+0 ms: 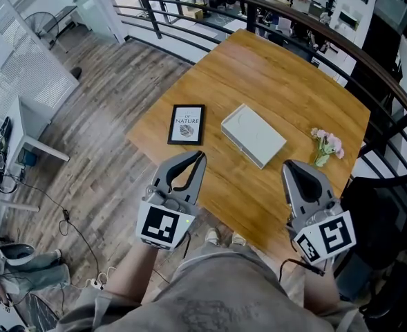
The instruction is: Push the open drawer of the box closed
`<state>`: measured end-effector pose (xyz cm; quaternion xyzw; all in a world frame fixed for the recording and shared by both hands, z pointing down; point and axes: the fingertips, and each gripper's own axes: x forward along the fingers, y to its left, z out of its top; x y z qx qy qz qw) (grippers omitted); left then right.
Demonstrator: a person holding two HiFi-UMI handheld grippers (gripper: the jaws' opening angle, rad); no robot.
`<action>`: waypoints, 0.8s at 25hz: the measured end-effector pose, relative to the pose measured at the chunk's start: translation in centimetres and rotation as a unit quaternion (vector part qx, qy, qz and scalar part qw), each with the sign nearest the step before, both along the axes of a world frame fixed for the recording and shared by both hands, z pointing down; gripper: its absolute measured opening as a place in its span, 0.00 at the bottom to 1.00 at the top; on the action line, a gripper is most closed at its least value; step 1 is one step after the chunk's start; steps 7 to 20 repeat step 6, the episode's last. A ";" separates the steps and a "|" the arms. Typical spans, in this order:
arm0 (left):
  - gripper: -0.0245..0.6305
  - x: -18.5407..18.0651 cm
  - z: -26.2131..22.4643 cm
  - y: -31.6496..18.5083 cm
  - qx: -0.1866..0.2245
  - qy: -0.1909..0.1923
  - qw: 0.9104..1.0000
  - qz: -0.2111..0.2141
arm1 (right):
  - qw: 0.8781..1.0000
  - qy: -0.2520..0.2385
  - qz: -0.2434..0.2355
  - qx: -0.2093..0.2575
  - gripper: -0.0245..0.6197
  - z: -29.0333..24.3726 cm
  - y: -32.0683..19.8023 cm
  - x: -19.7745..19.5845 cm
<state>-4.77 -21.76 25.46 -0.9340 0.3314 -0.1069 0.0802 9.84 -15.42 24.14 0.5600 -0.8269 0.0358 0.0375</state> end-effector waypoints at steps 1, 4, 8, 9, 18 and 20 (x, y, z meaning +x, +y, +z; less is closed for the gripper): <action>0.07 0.0 -0.1 0.1 0.000 0.002 1.000 0.000 | 1.000 0.000 0.000 0.000 0.09 0.0 0.1 0.0; 0.07 0.1 -0.4 0.5 -0.001 0.010 1.000 -0.001 | 1.000 0.001 -0.001 -0.002 0.09 0.2 0.5 -0.1; 0.07 0.1 -0.5 0.8 -0.001 0.010 1.000 0.000 | 1.000 0.001 -0.001 -0.004 0.09 0.3 0.7 -0.1; 0.07 0.1 -0.5 0.8 -0.001 0.010 1.000 0.000 | 1.000 0.001 -0.001 -0.004 0.09 0.3 0.7 -0.1; 0.07 0.1 -0.5 0.8 -0.001 0.010 1.000 0.000 | 1.000 0.001 -0.001 -0.004 0.09 0.3 0.7 -0.1; 0.07 0.1 -0.5 0.8 -0.001 0.010 1.000 0.000 | 1.000 0.001 -0.001 -0.004 0.09 0.3 0.7 -0.1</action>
